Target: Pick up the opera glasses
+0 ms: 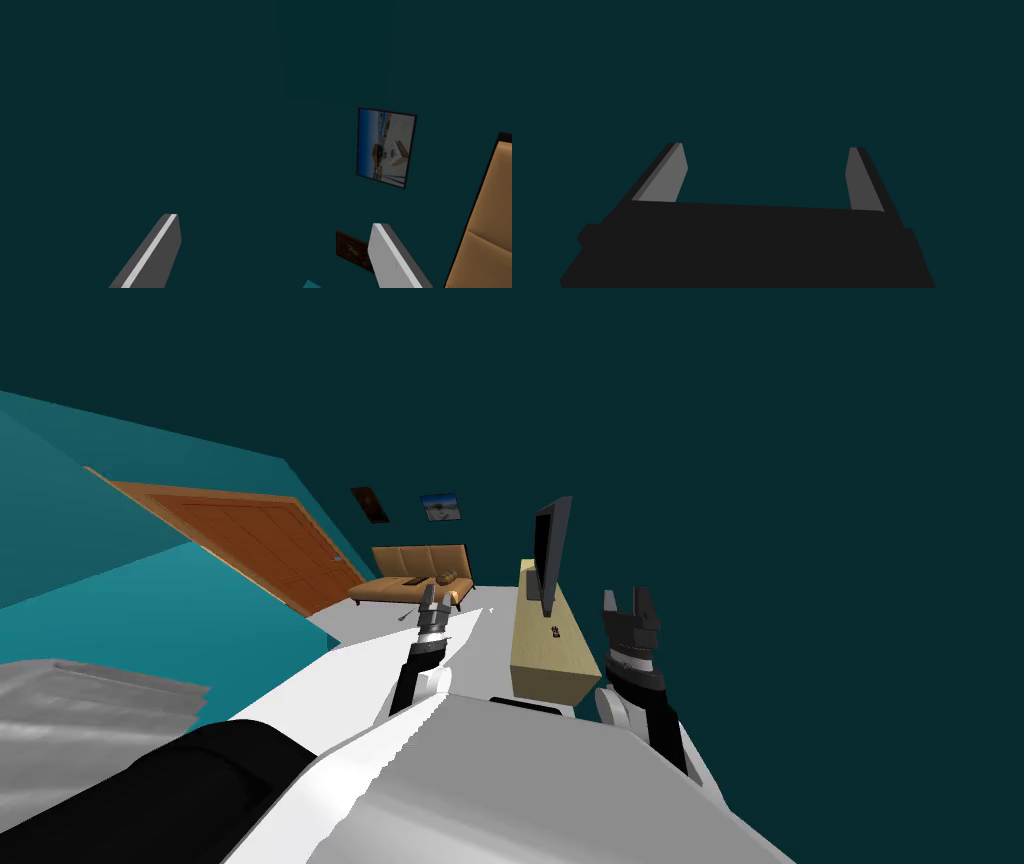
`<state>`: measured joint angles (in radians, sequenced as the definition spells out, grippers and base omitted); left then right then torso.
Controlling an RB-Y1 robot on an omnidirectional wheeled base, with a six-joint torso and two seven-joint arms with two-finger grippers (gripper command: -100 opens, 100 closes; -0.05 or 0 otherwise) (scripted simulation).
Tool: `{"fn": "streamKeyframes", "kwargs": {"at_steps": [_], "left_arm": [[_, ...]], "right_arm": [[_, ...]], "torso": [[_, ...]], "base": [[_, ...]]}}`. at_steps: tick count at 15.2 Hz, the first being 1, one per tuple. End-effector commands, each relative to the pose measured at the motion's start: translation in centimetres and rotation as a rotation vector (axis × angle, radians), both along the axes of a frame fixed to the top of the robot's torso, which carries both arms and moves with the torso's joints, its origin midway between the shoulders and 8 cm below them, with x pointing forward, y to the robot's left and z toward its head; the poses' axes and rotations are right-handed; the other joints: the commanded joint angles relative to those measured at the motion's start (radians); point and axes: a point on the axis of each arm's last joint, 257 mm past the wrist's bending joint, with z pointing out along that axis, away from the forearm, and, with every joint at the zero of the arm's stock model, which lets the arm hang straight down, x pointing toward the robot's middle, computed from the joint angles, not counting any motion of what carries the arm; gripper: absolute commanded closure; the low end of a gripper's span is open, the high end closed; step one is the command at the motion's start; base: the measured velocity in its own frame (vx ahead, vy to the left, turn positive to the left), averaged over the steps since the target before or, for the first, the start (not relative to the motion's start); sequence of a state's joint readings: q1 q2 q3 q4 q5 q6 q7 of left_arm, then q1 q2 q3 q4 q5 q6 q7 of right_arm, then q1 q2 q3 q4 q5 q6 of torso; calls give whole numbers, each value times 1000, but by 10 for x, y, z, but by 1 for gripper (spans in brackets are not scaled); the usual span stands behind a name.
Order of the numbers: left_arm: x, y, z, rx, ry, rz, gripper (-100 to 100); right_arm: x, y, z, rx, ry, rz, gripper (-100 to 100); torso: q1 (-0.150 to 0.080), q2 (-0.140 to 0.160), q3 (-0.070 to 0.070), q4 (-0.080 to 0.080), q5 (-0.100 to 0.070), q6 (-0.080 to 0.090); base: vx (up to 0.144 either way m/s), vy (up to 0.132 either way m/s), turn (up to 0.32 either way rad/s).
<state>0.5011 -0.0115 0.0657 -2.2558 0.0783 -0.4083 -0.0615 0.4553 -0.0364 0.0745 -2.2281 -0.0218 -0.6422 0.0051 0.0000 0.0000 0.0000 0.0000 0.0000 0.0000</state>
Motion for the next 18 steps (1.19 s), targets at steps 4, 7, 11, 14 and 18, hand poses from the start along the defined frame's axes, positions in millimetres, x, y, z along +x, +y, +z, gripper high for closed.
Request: {"fn": "streamKeyframes", "kwargs": {"at_steps": [4, 7, 11, 14, 18], "left_arm": [[0, 0, 0, 0, 0, 0, 0], [0, 0, 0, 0, 0, 0, 0], [0, 0, 0, 0, 0, 0, 0], [0, 0, 0, 0, 0, 0, 0], [0, 0, 0, 0, 0, 0, 0]], "right_arm": [[26, -16, -38, -18, 126, 22, -100], [44, -36, -69, -7, 225, 22, -100], [62, -65, -107, 22, 342, 9, -100], [75, -101, -142, 68, 452, -14, -100], [81, -127, -174, 105, 537, -40, -100]], "torso": [[2, 1, 0, 0, 0, -1], [2, 1, 1, 0, 0, -1], [2, 1, 1, 0, 0, 0], [2, 1, 1, 0, 1, 0], [3, 1, 1, 0, 1, 0]], "base": [[-15, 29, 151], [-19, 39, 140], [-23, 39, 138], [-18, 42, 179], [-17, 42, 143]]}}
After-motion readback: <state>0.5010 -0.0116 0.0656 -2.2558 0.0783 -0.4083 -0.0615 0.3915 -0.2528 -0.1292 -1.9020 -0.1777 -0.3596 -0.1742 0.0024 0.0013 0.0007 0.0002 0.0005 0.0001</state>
